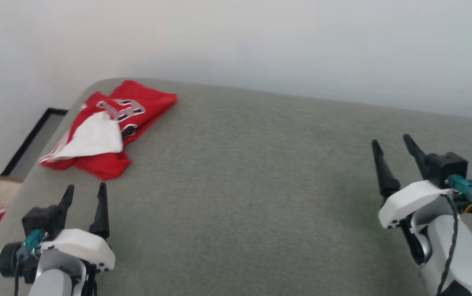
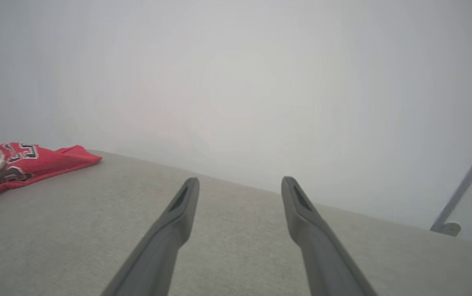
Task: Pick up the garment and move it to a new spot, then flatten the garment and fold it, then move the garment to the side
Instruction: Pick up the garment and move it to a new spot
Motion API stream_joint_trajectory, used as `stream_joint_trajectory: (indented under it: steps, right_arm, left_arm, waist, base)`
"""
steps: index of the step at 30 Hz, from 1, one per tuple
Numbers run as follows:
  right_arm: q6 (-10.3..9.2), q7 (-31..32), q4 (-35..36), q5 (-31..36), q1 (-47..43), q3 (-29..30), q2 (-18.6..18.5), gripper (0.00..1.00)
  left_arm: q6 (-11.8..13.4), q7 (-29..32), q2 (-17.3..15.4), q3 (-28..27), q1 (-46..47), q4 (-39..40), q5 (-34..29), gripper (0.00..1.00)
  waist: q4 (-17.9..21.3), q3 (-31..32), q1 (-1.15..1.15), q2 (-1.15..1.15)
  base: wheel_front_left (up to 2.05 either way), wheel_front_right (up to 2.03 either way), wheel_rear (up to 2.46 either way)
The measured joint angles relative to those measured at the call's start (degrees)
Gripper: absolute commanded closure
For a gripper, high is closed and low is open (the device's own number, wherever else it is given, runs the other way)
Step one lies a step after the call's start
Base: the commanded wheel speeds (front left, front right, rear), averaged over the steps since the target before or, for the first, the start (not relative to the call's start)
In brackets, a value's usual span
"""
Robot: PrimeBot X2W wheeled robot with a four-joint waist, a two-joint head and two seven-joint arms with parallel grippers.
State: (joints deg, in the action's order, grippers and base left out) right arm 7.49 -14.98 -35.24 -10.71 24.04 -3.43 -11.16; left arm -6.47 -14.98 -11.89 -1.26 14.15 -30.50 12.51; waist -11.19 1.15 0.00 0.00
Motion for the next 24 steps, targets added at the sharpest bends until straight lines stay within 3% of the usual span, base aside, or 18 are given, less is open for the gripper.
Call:
stream_joint_trajectory:
  steps: [15,24]
  right_arm:
    - [0.00,0.0,-0.7,-3.5,0.0,-7.5,4.8,0.00]
    - [0.01,0.0,-1.8,-5.0,1.5,-11.0,6.2,0.00]
  left_arm:
    - [1.4,0.0,2.9,-6.7,-7.5,5.5,-1.5,0.00]
    - [1.1,0.0,4.7,-9.3,-9.8,9.4,-1.7,0.00]
  waist:
    - [-13.8,0.7,0.00,0.00]
    - [-18.1,-0.1,0.00,0.00]
  base:
    - [0.00,0.00,0.00]
    - [0.00,0.00,0.00]
